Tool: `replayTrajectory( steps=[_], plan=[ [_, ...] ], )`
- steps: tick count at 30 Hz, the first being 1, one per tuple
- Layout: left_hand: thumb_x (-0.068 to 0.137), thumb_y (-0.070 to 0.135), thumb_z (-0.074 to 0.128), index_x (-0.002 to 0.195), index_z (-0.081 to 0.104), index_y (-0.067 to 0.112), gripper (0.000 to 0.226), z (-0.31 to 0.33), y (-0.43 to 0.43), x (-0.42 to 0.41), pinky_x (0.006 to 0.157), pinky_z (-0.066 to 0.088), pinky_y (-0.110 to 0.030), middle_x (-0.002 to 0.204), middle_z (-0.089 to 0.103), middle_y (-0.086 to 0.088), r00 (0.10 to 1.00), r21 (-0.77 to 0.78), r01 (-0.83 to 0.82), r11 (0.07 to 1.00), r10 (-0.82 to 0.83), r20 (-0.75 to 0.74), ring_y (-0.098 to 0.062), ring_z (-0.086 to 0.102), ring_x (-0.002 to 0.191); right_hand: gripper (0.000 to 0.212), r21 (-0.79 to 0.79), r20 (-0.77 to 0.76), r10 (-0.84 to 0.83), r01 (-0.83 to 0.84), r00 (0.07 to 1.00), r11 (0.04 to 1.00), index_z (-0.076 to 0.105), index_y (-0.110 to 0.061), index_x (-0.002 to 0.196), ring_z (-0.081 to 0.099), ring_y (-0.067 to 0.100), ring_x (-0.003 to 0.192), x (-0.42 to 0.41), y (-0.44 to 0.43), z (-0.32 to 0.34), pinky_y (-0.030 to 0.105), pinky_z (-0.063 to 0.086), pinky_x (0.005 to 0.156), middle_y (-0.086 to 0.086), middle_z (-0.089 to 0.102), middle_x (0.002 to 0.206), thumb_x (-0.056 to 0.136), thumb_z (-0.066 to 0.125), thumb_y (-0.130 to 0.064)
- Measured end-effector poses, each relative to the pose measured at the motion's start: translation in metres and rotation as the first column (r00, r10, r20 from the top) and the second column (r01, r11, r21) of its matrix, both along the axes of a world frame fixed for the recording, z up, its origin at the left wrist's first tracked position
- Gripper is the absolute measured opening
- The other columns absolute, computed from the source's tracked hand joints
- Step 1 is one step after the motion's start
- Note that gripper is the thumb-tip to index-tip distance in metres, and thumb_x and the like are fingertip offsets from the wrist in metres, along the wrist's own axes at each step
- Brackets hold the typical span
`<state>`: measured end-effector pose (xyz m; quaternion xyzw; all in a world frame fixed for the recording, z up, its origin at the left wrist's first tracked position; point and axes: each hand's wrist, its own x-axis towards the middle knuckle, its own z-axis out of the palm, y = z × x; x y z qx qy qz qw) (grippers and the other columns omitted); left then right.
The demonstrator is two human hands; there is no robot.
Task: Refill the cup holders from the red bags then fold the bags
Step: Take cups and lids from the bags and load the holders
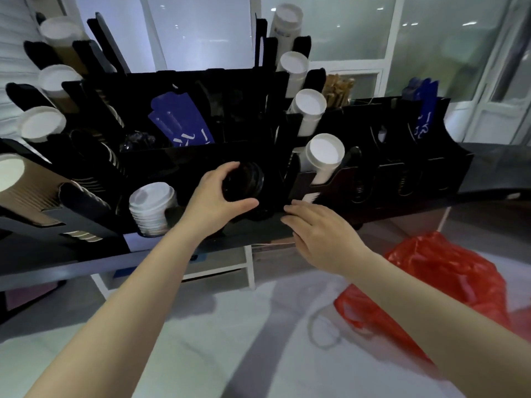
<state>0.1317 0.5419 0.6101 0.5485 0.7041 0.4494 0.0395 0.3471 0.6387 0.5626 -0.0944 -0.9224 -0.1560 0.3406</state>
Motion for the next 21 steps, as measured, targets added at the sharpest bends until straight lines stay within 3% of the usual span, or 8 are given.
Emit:
replayTrajectory(
  steps=[3, 9, 14, 18, 21],
  plan=[
    [0.067, 0.040, 0.082, 0.132, 0.046, 0.030, 0.074, 0.002, 0.032, 0.010, 0.090, 0.037, -0.025, 0.130, 0.048, 0.001, 0.983, -0.029, -0.072, 0.997, 0.066, -0.171, -0.014, 0.047, 0.115, 0.035, 0.010, -0.003, -0.024, 0.024, 1.000, 1.000, 0.069, 0.001, 0.106, 0.062, 0.035, 0.111, 0.030, 0.010, 0.005, 0.046, 0.053, 0.089, 0.017, 0.066, 0.115, 0.071, 0.076, -0.002],
    [0.070, 0.050, 0.076, 0.135, 0.043, 0.029, 0.075, 0.006, 0.068, 0.014, 0.093, 0.039, -0.044, 0.132, 0.051, -0.006, 0.877, -0.111, -0.343, 0.933, 0.276, -0.394, -0.031, 0.042, 0.122, 0.034, -0.006, 0.012, -0.127, 0.127, 0.992, 0.992, 0.070, -0.002, 0.105, 0.061, 0.033, 0.114, 0.075, 0.024, 0.006, 0.045, 0.052, 0.091, 0.014, 0.066, 0.115, 0.072, 0.075, -0.004],
    [0.074, 0.053, 0.070, 0.144, 0.029, 0.036, 0.083, -0.006, 0.075, 0.013, 0.100, 0.026, -0.055, 0.137, 0.046, 0.001, 0.781, -0.354, -0.388, 0.851, 0.099, -0.616, -0.026, 0.036, 0.128, 0.035, -0.021, 0.030, -0.174, 0.175, 0.984, 0.984, 0.070, -0.004, 0.106, 0.061, 0.032, 0.114, 0.090, 0.028, 0.006, 0.044, 0.051, 0.094, 0.013, 0.066, 0.117, 0.071, 0.076, -0.005],
    [0.084, 0.056, 0.058, 0.145, 0.029, 0.037, 0.071, -0.013, 0.078, 0.016, 0.106, 0.006, -0.068, 0.141, 0.043, 0.002, 0.693, -0.394, -0.460, 0.796, 0.044, -0.720, -0.026, 0.035, 0.131, 0.034, -0.025, 0.041, -0.164, 0.165, 0.986, 0.986, 0.070, -0.005, 0.107, 0.061, 0.031, 0.115, 0.091, 0.029, 0.003, 0.043, 0.051, 0.095, 0.012, 0.066, 0.117, 0.073, 0.076, -0.006],
    [0.091, 0.055, 0.047, 0.146, 0.028, 0.039, 0.060, -0.011, 0.080, 0.017, 0.103, -0.005, -0.072, 0.150, 0.035, -0.001, 0.696, -0.433, -0.469, 0.770, 0.020, -0.718, -0.028, 0.031, 0.136, 0.034, -0.014, 0.039, -0.153, 0.154, 0.987, 0.988, 0.070, -0.005, 0.107, 0.061, 0.031, 0.114, 0.094, 0.032, 0.003, 0.042, 0.050, 0.095, 0.012, 0.066, 0.117, 0.074, 0.076, -0.007]
  ],
)
